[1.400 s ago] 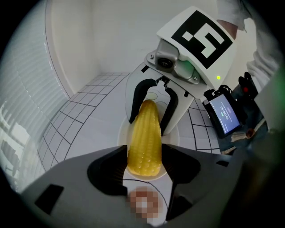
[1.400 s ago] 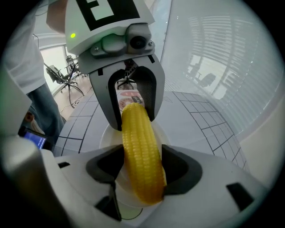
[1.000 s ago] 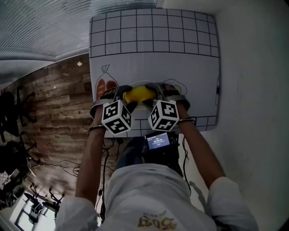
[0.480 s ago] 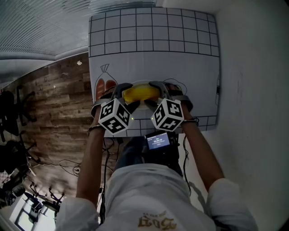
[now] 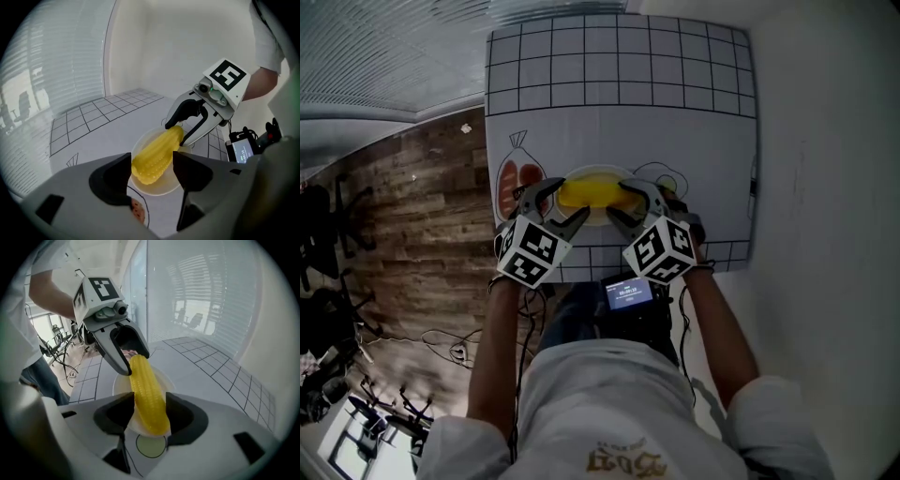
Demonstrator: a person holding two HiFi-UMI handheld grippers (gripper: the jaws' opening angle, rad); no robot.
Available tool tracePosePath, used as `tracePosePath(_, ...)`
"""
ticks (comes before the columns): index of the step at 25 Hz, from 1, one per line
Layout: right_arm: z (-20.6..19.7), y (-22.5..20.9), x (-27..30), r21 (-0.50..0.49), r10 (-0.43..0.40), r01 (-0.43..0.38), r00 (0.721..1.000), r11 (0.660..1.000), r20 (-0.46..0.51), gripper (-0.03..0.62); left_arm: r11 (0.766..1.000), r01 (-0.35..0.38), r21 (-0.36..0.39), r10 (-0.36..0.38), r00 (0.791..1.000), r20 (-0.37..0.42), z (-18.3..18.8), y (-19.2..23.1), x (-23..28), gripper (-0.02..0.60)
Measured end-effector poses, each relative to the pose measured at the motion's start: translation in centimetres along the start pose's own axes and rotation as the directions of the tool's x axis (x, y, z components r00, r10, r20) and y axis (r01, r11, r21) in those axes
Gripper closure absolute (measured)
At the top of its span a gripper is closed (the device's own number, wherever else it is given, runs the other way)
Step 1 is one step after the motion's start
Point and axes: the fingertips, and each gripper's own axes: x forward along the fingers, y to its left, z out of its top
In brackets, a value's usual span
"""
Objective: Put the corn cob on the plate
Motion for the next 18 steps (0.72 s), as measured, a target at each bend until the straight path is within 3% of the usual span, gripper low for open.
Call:
tracePosePath(4, -0.1, 0.4, -0.7, 0.029, 0.016, -0.017, 1.000, 0.999, 0.020, 0.412, 1.000, -0.020, 0.009, 0.020, 1.000, -0.009, -0.4, -0.1, 0.1, 0.296)
tracePosePath(9, -0.2, 0.4, -0.9, 0.043, 0.005, -0.006, 1.000, 0.999, 0.021, 0.414, 1.000, -0.027, 0.014, 0.027, 1.000, -0.010, -0.3, -0.2, -0.1, 0.296)
tracePosePath(14, 0.1, 0.1, -1.3, 0.033, -0.037, 0.036, 0.999, 0.999, 0.021, 0.429, 0.999, -0.043, -0.003, 0.043, 0.999, -0.002, -0.1, -0.1, -0.4, 0.296)
tracePosePath(18, -0.1, -1.0, -2.1, 0.097, -0.085, 0.082, 0.996, 0.992, 0.032, 0.471, 0.997, -0.043, -0.056, 0.044, 0.999, 0.023, 0.3, -0.1, -0.8, 0.296)
